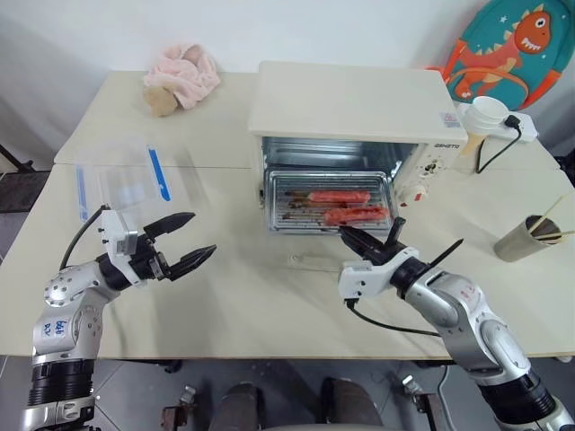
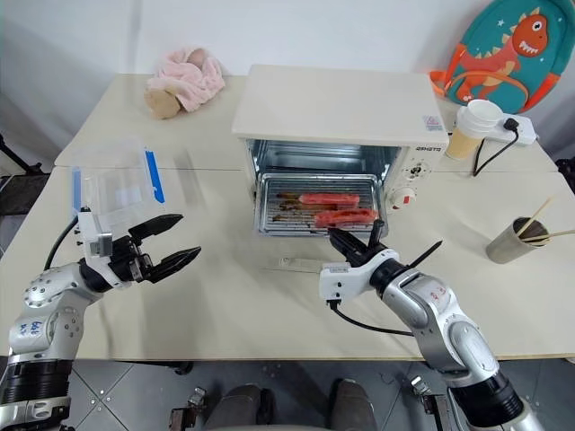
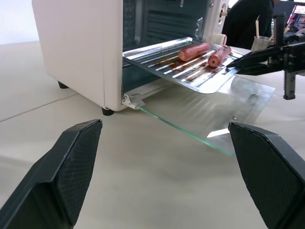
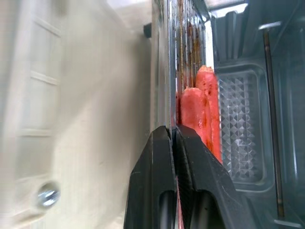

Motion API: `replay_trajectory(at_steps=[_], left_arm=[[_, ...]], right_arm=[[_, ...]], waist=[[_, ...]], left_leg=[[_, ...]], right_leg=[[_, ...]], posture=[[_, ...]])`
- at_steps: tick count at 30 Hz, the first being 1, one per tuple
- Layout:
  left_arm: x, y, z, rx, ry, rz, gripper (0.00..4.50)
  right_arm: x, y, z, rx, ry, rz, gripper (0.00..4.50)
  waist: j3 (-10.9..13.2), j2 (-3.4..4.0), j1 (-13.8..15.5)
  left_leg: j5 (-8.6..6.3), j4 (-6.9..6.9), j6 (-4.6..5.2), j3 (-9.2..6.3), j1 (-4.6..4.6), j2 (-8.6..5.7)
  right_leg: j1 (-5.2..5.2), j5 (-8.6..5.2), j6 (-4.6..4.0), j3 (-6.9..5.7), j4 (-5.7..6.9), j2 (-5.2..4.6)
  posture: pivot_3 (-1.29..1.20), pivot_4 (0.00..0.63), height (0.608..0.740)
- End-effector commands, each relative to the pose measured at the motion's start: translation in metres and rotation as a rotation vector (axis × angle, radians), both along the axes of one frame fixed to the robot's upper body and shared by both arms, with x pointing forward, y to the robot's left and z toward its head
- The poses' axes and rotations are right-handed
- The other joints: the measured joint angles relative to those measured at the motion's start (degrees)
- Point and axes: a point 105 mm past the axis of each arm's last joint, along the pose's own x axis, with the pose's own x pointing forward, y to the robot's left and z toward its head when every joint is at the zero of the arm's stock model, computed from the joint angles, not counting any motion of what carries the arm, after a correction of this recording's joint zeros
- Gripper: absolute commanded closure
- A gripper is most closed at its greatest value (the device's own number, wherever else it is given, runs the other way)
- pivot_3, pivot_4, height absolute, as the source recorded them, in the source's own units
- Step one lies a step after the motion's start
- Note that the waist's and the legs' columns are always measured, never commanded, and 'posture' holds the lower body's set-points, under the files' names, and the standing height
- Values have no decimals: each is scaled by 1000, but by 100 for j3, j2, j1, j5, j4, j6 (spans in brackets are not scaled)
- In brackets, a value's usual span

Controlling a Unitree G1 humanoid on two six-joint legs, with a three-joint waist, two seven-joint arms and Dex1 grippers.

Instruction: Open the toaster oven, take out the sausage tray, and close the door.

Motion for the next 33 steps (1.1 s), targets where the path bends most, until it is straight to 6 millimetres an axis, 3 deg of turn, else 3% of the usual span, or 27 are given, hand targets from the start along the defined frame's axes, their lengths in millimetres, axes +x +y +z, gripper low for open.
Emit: replay_trajectory(at_steps=[1,10,15,18,23,29,33], left_arm=[[-3,-10,5,-18,40,-62,0],[-4,-40,2,-227,580,-195,0],[6,-60,27,-374,775,-293,0],[9,-65,34,-390,811,-304,0],[12,-78,24,-343,899,-285,0],[19,-92,20,-411,970,-293,0],[24,-92,18,-443,985,-275,857]], right_arm=[[-11,-3,16,5,-61,13,4473],[-21,-2,15,-4,-67,31,4473],[-27,1,12,-34,-59,81,4473],[-29,3,13,-38,-62,104,4473],[-31,6,14,-42,-57,136,4473],[-34,12,15,-40,-49,181,4473],[-34,14,15,-36,-43,194,4500]], waist=[[0,0,-11],[0,-1,7],[0,-3,-2],[0,-3,-39],[0,-3,-26],[0,-4,9],[-1,-4,-5]], left_leg=[[0,1,0,3,1,0],[1,9,1,-34,7,0],[2,12,0,-52,10,-1],[2,11,-1,-51,14,-1],[4,9,-4,-50,16,0],[4,17,-4,-52,14,-2],[4,18,-5,-51,15,-2]], right_leg=[[1,0,0,1,-1,0],[6,0,0,10,4,1],[12,0,0,10,6,1],[12,0,0,10,9,1],[12,0,0,10,9,3],[18,0,0,11,7,3],[18,0,0,10,6,3]], posture=[[0,150,740],[0,150,740],[0,150,740],[0,150,740],[0,150,740],[0,150,740],[0,150,740]])
